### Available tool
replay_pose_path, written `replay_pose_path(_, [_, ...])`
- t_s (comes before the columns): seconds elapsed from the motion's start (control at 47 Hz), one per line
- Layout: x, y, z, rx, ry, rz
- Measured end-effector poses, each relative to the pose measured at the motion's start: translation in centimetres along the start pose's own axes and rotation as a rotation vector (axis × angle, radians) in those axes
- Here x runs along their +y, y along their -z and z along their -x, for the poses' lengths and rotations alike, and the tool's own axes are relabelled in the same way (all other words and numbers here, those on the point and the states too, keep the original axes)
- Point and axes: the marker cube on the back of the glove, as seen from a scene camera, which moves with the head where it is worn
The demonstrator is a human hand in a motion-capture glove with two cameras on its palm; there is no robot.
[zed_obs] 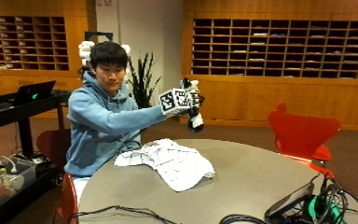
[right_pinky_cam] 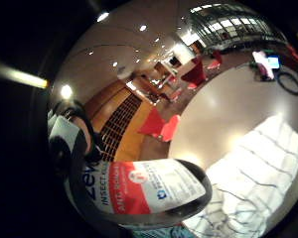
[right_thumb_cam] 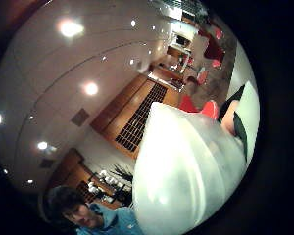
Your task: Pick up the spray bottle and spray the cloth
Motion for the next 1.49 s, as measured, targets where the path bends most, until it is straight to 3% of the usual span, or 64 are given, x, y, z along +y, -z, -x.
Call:
replay_pose_path(0.277, [2.9,-8.1,-5.4,-0.045,-0.072,0.065])
replay_pose_path(0.745, [4.4,-11.4,-8.7,-0.04,-0.133,0.148])
replay_pose_path(0.809, [5.1,-10.8,-8.6,-0.049,-0.136,0.252])
replay_pose_path(0.873, [8.1,-9.4,-8.3,-0.086,-0.132,0.513])
replay_pose_path(0.958, [9.2,-9.5,-7.7,-0.095,-0.129,0.557])
replay_pose_path(1.044, [12.0,-6.4,-6.0,-0.179,-0.123,0.789])
replay_pose_path(1.065, [11.8,-6.1,-6.0,-0.174,-0.12,0.77])
replay_pose_path(1.129, [9.0,-6.9,-6.9,-0.084,-0.105,0.489])
replay_pose_path(1.278, [7.9,-6.0,-7.0,-0.028,-0.084,0.263])
replay_pose_path(1.491, [7.2,-2.0,-6.9,-0.039,-0.09,0.177])
